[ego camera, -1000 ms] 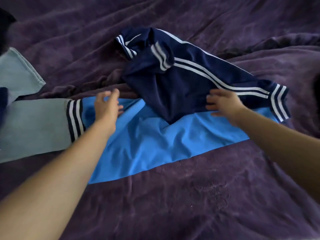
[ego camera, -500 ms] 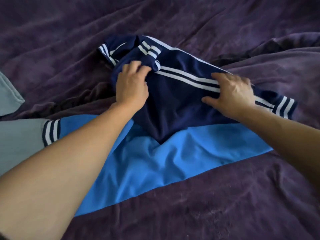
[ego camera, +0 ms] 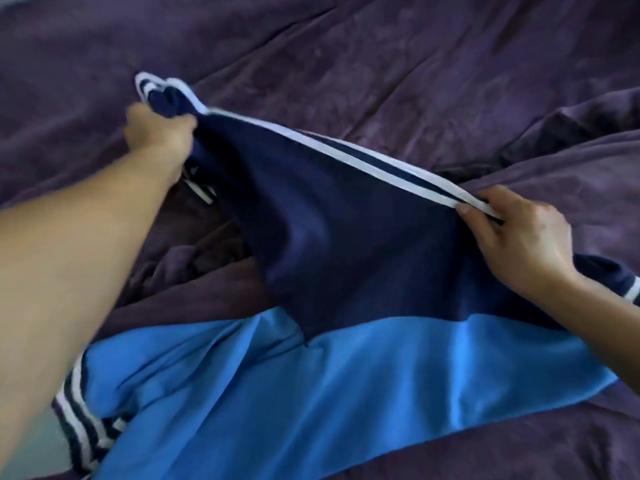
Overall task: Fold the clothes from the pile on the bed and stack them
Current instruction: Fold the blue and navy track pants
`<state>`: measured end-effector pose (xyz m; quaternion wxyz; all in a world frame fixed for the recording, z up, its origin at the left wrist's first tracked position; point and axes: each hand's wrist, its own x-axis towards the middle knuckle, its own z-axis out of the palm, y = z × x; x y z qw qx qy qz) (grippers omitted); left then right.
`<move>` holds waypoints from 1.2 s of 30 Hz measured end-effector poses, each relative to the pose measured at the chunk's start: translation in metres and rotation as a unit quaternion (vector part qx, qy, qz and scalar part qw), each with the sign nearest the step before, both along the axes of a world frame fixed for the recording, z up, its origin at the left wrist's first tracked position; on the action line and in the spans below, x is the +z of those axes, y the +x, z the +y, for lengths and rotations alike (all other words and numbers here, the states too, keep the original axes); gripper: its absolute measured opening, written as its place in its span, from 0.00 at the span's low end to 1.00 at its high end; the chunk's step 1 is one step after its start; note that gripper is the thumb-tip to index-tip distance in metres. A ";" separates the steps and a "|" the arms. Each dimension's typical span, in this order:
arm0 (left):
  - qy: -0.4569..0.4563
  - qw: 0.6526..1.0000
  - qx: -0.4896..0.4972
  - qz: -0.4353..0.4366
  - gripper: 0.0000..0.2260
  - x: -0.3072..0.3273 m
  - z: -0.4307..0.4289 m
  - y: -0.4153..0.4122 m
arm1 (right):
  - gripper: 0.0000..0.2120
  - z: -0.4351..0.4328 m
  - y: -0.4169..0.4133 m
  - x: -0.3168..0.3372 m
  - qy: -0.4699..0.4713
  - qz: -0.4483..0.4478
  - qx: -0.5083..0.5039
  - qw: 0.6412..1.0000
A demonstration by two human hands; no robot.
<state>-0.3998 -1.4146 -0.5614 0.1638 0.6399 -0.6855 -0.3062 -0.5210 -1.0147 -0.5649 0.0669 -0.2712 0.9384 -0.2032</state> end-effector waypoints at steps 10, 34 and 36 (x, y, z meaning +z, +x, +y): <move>-0.261 0.687 -0.507 -0.450 0.46 -0.038 -0.001 -0.021 | 0.39 -0.041 -0.010 -0.017 0.074 -0.146 0.058 0.985; -0.347 0.800 -0.429 -0.235 0.14 0.082 0.190 0.295 | 0.06 0.104 0.114 0.032 0.072 0.110 0.211 0.969; -0.335 0.846 -0.363 -0.203 0.14 0.079 0.185 0.313 | 0.08 0.108 0.122 0.031 0.083 0.118 0.199 0.969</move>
